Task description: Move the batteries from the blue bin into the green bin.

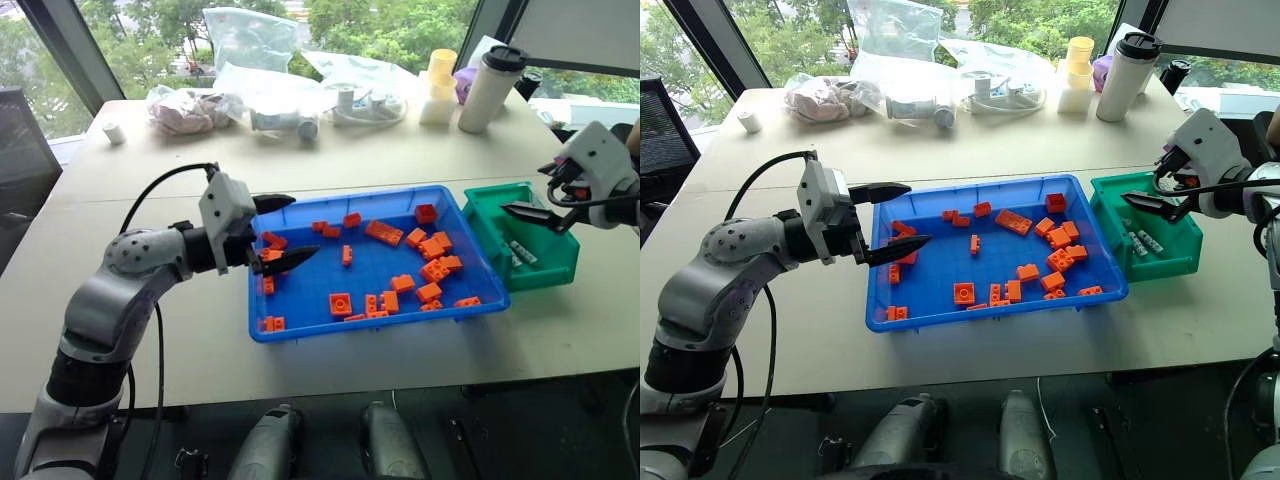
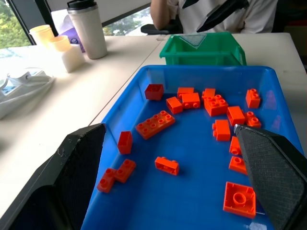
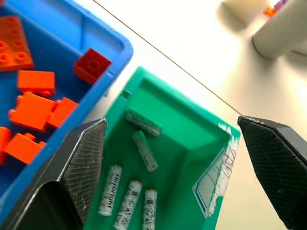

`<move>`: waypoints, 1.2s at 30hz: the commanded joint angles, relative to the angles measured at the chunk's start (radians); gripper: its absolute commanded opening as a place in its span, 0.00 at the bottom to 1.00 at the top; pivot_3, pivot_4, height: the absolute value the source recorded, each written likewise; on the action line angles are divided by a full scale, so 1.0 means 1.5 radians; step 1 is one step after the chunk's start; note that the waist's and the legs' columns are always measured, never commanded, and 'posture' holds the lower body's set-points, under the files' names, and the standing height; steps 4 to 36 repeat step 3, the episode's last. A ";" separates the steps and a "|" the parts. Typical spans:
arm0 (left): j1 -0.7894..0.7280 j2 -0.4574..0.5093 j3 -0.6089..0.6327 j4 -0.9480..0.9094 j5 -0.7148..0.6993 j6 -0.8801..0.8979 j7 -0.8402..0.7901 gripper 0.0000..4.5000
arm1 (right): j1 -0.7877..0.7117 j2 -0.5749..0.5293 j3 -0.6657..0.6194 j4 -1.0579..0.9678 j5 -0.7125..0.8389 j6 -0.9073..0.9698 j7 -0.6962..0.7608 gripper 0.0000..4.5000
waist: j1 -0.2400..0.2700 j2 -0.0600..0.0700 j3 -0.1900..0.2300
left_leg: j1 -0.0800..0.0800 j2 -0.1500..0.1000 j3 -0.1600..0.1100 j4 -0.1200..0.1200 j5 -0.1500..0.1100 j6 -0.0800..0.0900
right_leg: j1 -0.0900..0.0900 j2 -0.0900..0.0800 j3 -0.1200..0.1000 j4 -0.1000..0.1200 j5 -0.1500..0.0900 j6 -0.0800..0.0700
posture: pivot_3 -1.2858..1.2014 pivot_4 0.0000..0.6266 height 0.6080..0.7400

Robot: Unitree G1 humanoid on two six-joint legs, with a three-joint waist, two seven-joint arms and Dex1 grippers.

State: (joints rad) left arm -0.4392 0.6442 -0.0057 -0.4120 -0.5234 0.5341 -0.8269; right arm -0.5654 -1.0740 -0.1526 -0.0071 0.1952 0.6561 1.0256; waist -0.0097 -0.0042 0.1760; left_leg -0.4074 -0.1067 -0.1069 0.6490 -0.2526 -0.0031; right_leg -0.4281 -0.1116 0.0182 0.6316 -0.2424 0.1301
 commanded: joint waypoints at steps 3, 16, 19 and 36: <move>-0.002 0.016 0.028 -0.019 -0.017 0.008 -0.004 1.00 | 0.032 -0.008 -0.021 -0.081 0.056 0.004 0.033 0.99 | 0.003 0.000 0.000 | 0.000 -0.001 0.000 0.001 0.000 0.000 | 0.000 0.000 0.000 0.000 0.000 0.000 | 0.52 0.24 1.00; -0.002 0.016 0.028 -0.019 -0.017 0.008 -0.004 1.00 | 0.032 -0.008 -0.021 -0.081 0.056 0.004 0.033 0.99 | 0.003 0.000 0.000 | 0.000 -0.001 0.000 0.001 0.000 0.000 | 0.000 0.000 0.000 0.000 0.000 0.000 | 0.52 0.24 1.00; -0.002 0.016 0.028 -0.019 -0.017 0.008 -0.004 1.00 | 0.032 -0.008 -0.021 -0.081 0.056 0.004 0.033 0.99 | 0.003 0.000 0.000 | 0.000 -0.001 0.000 0.001 0.000 0.000 | 0.000 0.000 0.000 0.000 0.000 0.000 | 0.52 0.24 1.00; -0.002 0.016 0.028 -0.019 -0.017 0.008 -0.004 1.00 | 0.032 -0.008 -0.021 -0.081 0.056 0.004 0.033 0.99 | 0.003 0.000 0.000 | 0.000 -0.001 0.000 0.001 0.000 0.000 | 0.000 0.000 0.000 0.000 0.000 0.000 | 0.52 0.24 1.00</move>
